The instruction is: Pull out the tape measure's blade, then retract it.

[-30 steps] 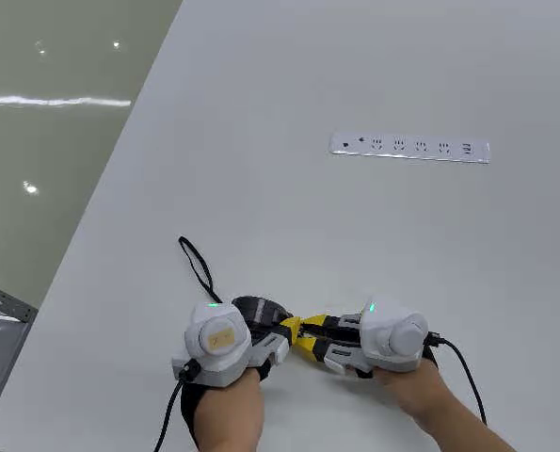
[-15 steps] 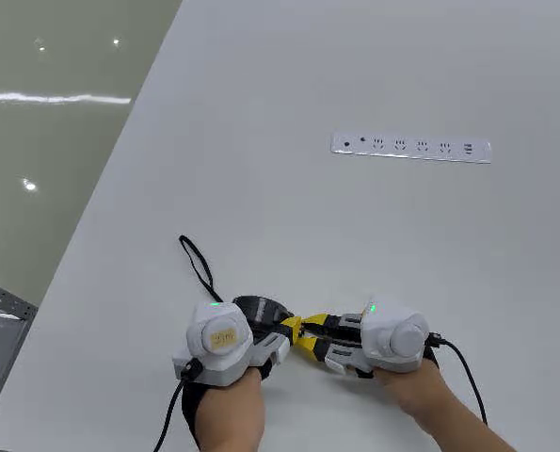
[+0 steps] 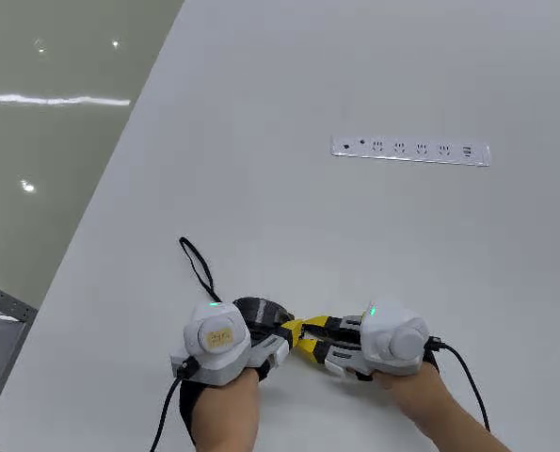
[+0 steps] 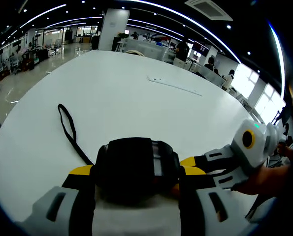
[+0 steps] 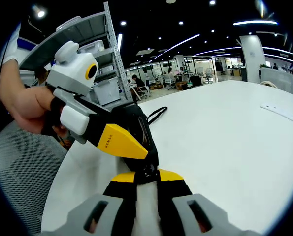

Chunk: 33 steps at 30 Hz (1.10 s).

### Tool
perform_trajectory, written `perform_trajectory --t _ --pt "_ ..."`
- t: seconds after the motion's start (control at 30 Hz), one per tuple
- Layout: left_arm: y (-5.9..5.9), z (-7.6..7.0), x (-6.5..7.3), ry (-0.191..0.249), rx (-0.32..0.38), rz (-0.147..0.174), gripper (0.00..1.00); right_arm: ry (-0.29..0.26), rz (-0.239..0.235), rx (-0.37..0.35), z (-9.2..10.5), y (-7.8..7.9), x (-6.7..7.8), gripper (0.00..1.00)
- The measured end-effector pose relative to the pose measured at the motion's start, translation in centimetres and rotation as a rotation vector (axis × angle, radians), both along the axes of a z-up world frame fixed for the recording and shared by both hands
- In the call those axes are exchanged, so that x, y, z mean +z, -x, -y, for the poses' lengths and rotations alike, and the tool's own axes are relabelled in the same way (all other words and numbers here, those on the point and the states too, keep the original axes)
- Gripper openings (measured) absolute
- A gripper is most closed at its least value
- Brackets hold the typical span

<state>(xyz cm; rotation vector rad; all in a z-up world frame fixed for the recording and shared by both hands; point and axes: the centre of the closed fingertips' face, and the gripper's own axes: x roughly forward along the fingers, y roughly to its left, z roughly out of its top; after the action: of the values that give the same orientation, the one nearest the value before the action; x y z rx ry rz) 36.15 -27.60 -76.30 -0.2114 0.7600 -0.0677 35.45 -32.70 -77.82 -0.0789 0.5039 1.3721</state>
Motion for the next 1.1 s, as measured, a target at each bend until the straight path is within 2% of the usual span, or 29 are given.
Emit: perform_trajectory --t 0.2,0.27,0.33,0.8,0.97,1.1 --pt "0.1 0.0 -0.1 0.001 -0.017 0.008 0.74 -0.011 -0.012 -0.025 0.3 -0.5 0.1 0.21" --pt "0.2 0.2 -0.1 -0.014 -0.038 0.006 0.74 -0.011 -0.014 -0.026 0.3 -0.5 0.1 0.21" --pt "0.1 0.2 -0.1 -0.005 -0.029 0.012 0.75 -0.01 -0.015 -0.03 0.4 -0.4 0.2 0.21" --pt "0.0 0.3 0.2 0.008 -0.038 0.024 0.74 -0.013 -0.032 -0.033 0.6 -0.2 0.3 0.24" --pt "0.2 0.5 0.4 0.012 -0.053 0.032 0.74 -0.009 -0.035 -0.052 1.3 -0.2 0.2 0.24" --pt "0.3 0.8 0.6 -0.002 -0.081 0.043 0.75 -0.01 -0.034 -0.07 1.8 0.0 0.3 0.25"
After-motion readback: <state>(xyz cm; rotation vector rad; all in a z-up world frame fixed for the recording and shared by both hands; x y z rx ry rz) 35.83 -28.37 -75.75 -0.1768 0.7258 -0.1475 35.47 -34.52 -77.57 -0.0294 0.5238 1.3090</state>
